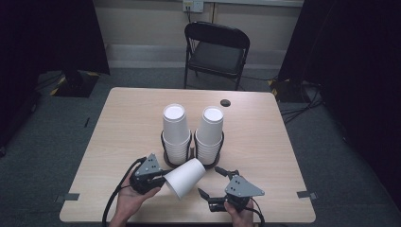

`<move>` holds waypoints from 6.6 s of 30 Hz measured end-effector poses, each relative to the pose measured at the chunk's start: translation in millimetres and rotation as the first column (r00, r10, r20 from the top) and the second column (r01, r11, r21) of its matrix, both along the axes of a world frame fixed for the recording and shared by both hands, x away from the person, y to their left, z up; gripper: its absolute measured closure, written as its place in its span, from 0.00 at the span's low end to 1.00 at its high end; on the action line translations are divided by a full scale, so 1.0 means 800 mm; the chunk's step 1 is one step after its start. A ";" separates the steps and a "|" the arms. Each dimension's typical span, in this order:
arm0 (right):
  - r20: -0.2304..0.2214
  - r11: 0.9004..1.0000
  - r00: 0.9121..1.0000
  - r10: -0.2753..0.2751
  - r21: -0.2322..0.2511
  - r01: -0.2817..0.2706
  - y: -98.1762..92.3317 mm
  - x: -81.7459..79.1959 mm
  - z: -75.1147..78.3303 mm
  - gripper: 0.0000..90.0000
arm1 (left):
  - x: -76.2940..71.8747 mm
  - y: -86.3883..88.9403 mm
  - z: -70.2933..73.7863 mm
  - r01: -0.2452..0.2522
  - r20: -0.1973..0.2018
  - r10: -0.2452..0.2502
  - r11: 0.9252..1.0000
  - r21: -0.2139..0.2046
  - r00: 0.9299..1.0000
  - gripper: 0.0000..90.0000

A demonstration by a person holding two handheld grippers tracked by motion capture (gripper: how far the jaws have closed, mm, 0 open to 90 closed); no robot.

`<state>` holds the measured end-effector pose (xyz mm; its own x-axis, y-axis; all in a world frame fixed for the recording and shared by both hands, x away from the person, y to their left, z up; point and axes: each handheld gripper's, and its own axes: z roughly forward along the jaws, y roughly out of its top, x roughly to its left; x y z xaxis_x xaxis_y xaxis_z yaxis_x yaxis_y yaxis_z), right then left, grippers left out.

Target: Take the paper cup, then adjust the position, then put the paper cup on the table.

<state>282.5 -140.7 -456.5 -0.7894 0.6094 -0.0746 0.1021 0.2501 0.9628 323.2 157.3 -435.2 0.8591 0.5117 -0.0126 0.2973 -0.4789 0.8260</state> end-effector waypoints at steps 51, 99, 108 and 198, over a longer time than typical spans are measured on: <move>0.121 0.928 0.968 0.218 -0.333 -0.168 0.039 -0.005 0.003 0.09 | 0.012 -0.025 0.017 0.111 -0.121 -0.101 0.991 0.079 0.988 0.97; 0.213 0.910 0.960 0.180 -0.408 -0.080 0.106 -0.002 -0.003 0.08 | 0.031 -0.050 0.004 0.070 -0.243 -0.066 0.998 0.007 0.968 0.96; 0.201 0.924 0.963 0.180 -0.371 -0.095 0.102 -0.002 0.002 0.09 | 0.028 -0.045 0.007 0.061 -0.230 -0.061 0.998 -0.008 0.971 0.97; 0.035 0.936 0.937 -0.349 0.069 0.346 -0.069 0.064 0.031 0.11 | -0.014 0.058 -0.052 -0.382 0.021 0.401 0.886 -0.262 0.916 0.17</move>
<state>333.8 -195.9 -431.7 -0.5242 0.8495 -0.0599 0.1279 0.1481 0.9807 312.3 203.9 -476.6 0.5926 0.7952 -0.1281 0.3529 -0.1134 0.9287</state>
